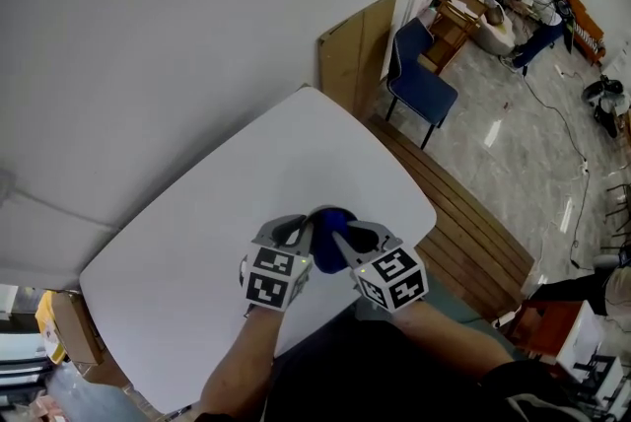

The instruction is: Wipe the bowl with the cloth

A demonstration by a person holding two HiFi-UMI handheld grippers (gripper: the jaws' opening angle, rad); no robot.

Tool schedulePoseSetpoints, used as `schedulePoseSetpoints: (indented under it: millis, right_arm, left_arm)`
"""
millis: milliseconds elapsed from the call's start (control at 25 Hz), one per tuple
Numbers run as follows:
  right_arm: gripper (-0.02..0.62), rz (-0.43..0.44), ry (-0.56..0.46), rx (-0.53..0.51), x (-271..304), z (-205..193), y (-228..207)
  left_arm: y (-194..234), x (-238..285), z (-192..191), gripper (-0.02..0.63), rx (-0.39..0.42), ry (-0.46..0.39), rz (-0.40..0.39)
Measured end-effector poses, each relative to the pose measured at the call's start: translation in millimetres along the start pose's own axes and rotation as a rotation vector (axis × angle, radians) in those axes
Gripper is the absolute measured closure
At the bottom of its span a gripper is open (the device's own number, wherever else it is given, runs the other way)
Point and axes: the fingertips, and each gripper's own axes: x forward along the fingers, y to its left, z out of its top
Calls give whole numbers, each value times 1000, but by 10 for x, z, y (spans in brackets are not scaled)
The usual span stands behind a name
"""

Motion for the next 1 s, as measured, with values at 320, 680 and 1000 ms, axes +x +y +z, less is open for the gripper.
schedulePoseSetpoints:
  millis: [320,680,1000]
  right_arm:
    - [561,-14,-139,3,-101,390,47]
    - [560,22,-121,-76,43,540,438]
    - [560,57,-115,-180,-74,552,658]
  left_arm:
    - [-31,-163,28,572,77,-16,15]
    - [44,-305,173,581,99,-65,79]
    - [173,-387,157,589,50,-83,104]
